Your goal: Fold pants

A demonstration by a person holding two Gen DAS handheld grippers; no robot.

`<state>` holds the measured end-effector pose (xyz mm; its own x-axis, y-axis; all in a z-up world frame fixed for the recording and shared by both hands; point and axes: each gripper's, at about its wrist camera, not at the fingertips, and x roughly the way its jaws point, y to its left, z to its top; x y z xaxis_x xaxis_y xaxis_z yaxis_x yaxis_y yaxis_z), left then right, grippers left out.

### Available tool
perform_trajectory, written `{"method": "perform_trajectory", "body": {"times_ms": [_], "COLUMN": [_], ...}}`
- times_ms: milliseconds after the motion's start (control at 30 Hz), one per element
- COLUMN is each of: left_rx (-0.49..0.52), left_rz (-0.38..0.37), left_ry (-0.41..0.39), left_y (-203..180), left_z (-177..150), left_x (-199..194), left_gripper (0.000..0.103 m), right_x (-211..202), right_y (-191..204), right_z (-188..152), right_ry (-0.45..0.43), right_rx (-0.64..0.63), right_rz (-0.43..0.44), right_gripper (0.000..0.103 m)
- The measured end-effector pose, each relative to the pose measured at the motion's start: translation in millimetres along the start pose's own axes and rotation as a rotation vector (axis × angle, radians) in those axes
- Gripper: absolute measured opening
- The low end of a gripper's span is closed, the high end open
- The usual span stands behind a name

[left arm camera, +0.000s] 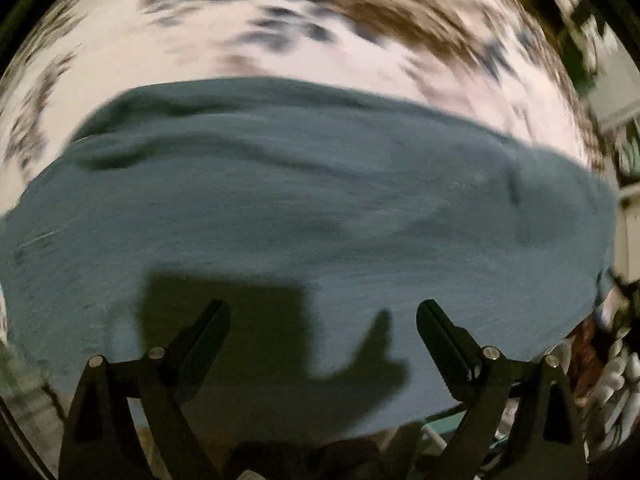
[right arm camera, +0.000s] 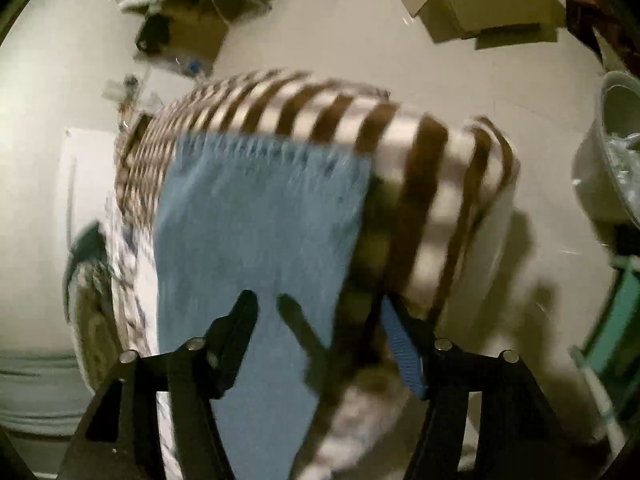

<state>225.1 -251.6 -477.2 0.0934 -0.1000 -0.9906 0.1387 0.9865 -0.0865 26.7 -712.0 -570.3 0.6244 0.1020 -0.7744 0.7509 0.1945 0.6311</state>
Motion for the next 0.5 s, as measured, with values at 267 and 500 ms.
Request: {"method": "perform_trajectory", "body": {"times_ms": [267, 500], "left_rx": [0.019, -0.068], "left_rz": [0.076, 0.092], "left_ry": [0.008, -0.053], "left_y": [-19, 1], "left_z": [8, 20], "left_x": [35, 44], "left_gripper": [0.103, 0.103], "right_x": [20, 54], "right_y": [-5, 22], "right_z": [33, 53], "right_ry": [0.040, 0.077], "right_rx": [-0.045, -0.088], "right_rz": [0.281, 0.397], "right_gripper": [0.058, 0.059]}}
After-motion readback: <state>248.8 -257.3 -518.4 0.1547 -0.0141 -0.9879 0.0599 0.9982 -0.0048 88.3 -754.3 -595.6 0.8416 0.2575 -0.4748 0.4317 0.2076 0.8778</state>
